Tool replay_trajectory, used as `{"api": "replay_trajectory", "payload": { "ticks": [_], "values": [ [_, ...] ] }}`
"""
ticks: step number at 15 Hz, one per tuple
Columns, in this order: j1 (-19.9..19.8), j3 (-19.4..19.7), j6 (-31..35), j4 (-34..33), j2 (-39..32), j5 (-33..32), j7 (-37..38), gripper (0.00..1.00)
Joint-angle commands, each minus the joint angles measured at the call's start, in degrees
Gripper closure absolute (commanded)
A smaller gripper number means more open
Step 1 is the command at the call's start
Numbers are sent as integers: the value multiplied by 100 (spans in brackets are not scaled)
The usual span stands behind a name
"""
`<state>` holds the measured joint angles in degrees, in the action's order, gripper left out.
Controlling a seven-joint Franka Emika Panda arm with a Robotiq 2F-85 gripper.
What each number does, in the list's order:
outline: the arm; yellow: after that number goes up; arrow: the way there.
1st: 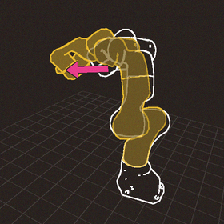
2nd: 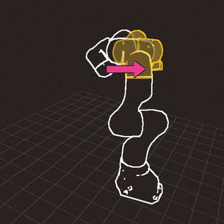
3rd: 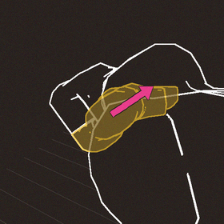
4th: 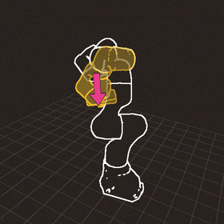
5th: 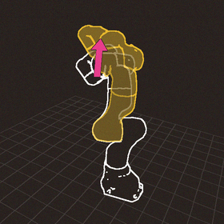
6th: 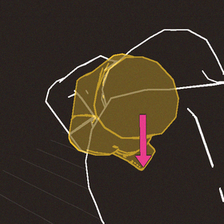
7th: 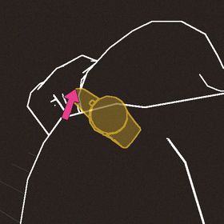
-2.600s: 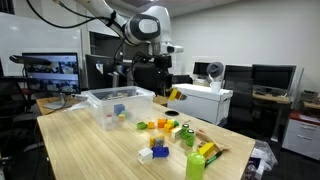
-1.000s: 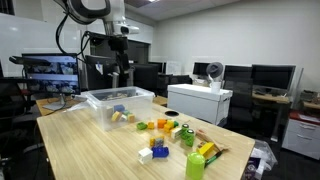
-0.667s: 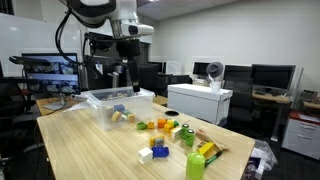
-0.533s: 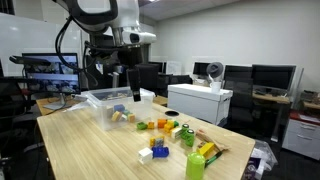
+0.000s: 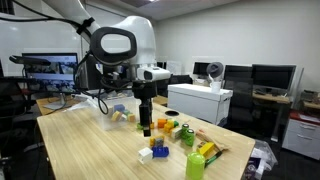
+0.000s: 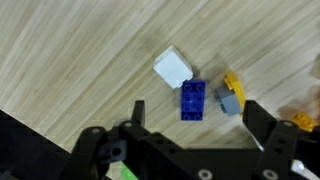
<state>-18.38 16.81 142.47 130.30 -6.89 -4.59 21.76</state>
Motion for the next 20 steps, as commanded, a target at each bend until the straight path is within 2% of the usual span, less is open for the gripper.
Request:
{"api": "replay_trajectory", "payload": {
  "ticks": [1, 4, 8, 14, 20],
  "values": [
    [89, 127, 32, -353, -510, 55, 131, 0],
    [17, -82, -344, -670, -762, 679, -717, 0],
    [-3, -213, -595, -1112, -1114, 1038, -1336, 0],
    [6, -277, -800, -1624, -1528, 983, -1682, 0],
    [54, -354, -902, -1728, -1740, 827, -1956, 0]
  ]
}}
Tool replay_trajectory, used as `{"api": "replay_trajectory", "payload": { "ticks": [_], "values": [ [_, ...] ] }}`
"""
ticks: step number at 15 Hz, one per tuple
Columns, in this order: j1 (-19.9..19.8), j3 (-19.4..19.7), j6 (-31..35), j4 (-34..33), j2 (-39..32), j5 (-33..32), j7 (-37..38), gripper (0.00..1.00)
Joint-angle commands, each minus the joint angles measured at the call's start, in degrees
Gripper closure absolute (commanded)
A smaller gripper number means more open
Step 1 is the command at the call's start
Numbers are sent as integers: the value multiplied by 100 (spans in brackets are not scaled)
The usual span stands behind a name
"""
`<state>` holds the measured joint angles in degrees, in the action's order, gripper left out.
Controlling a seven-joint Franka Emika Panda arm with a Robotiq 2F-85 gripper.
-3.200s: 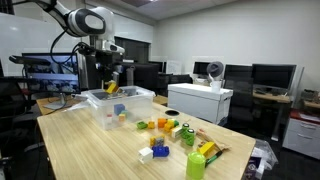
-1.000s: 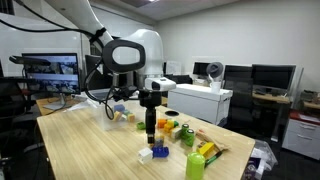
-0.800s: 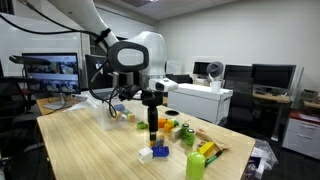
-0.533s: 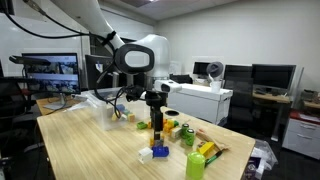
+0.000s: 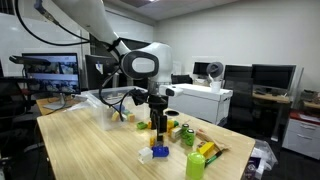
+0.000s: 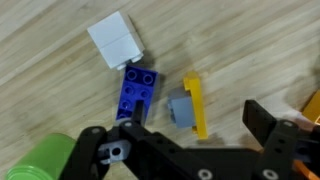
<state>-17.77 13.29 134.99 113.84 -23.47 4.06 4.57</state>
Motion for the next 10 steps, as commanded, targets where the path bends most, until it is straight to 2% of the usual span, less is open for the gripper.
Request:
{"api": "replay_trajectory", "payload": {
  "ticks": [1, 10],
  "values": [
    [0, 22, -153, -80, -99, -76, -215, 0],
    [6, 168, -118, -29, -93, -453, -173, 0]
  ]
}}
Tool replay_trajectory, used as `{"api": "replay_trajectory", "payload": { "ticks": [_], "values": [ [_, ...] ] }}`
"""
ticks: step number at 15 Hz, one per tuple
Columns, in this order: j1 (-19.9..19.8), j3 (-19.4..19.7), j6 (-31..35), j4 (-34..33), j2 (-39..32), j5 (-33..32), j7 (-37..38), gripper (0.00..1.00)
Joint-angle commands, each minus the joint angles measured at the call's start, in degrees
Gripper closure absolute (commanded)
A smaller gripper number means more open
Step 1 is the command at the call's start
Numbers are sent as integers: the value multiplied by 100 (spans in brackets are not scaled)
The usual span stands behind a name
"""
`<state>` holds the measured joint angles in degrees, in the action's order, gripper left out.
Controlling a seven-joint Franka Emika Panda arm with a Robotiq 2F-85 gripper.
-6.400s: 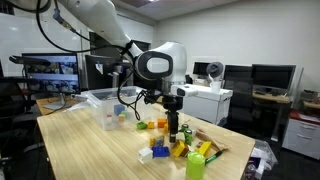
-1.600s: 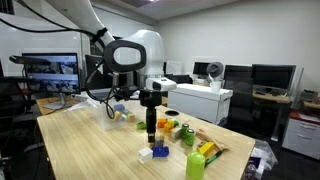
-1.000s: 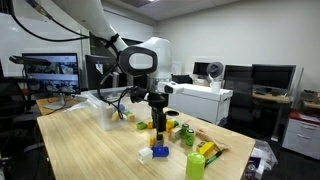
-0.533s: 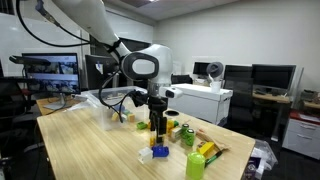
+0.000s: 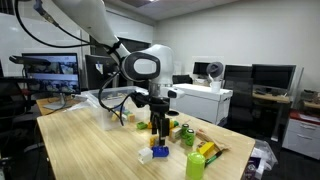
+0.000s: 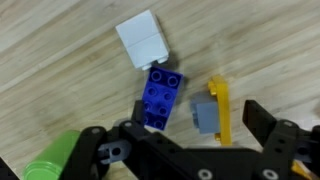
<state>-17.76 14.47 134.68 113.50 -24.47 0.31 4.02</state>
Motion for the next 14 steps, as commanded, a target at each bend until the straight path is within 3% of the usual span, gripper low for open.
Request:
{"api": "replay_trajectory", "payload": {
  "ticks": [1, 12, 13, 14],
  "values": [
    [-5, 52, -62, 21, -9, -64, -119, 0],
    [-44, 193, 30, 96, -187, -62, -39, 0],
    [-62, 177, 64, 112, -184, -15, -46, 5],
    [-73, 158, 113, 133, -177, 27, -47, 26]
  ]
}}
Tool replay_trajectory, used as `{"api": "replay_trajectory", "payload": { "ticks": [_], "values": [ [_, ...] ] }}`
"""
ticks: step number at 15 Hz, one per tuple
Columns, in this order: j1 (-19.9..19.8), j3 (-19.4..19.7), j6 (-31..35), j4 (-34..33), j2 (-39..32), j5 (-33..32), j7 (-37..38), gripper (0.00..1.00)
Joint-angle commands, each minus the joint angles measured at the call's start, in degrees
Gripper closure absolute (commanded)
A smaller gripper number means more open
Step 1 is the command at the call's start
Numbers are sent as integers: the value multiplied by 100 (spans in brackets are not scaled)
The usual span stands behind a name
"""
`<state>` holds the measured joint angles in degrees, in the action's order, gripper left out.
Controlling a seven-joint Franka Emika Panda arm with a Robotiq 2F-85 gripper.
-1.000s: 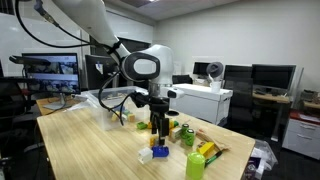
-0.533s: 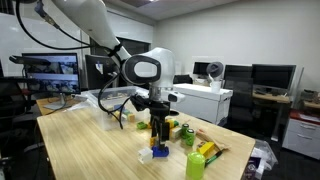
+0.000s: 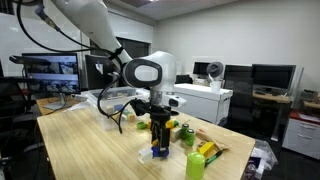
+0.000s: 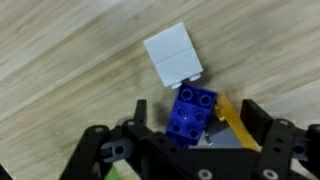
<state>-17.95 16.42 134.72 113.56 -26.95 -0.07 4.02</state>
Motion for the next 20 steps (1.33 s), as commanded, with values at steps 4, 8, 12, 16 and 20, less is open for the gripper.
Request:
{"api": "replay_trajectory", "payload": {
  "ticks": [4, 8, 12, 16, 20],
  "values": [
    [-80, -119, 125, 219, 93, 204, -123, 46],
    [-93, -138, 153, 242, 52, 257, -140, 77],
    [-68, -135, 161, 199, 85, 246, -105, 88],
    [52, -155, 67, 171, 317, 190, -58, 88],
    [255, -292, -112, 226, 893, 203, -27, 88]
  ]
}}
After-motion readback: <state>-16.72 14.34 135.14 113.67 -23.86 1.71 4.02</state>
